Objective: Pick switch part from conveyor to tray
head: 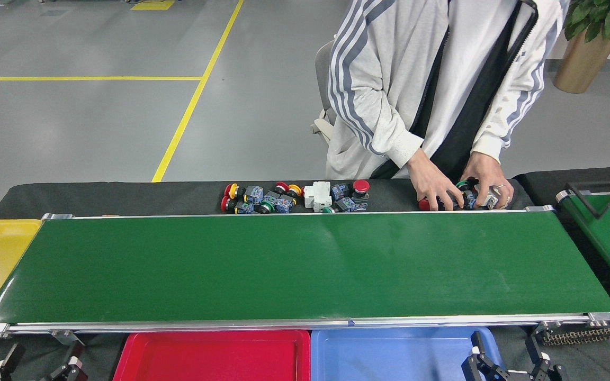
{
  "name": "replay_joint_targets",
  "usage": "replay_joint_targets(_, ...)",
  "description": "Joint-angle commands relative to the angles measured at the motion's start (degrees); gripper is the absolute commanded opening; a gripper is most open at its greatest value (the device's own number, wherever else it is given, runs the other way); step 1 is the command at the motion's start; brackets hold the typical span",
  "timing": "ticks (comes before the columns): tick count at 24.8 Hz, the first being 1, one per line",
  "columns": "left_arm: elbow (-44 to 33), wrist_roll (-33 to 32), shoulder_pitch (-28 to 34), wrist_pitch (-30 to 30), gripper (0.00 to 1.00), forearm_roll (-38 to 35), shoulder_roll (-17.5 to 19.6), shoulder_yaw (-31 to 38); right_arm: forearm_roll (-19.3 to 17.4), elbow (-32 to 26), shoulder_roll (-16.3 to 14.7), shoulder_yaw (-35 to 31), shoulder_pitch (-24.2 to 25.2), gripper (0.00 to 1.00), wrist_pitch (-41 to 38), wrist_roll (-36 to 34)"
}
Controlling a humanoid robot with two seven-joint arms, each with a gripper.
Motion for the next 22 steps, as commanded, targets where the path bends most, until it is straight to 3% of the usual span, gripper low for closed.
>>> replay_joint_targets(1,-0.38,0.22,-0.43,-0.13,1.00,-0.73,0.22,0.19,-0.16,-0.73,-0.83,-0.13,0.26,0.98,-0.29,0.06)
replay_joint_targets(13,-0.38,1.71,-1.13,-0.21,1.00,-2.40,-0.48,0.37,-0.25,-0.81,-0.92,-0.13,0.61,0.98,-0.12,0.23)
replay_joint_targets(18,-0.64,1.71,-1.57,-0.21,1.00,-2.31,-0.39,0.54,-0.25,-0.81,-3.21,-0.13,0.53,0.98,-0.38,-0.47)
replay_joint_targets(22,-0.55,1.71,-1.48,-0.21,1.00,-2.40,-0.48,0.81,-0.25,-0.81,-2.85,-0.22,0.09,0.98,0.06,-0.38)
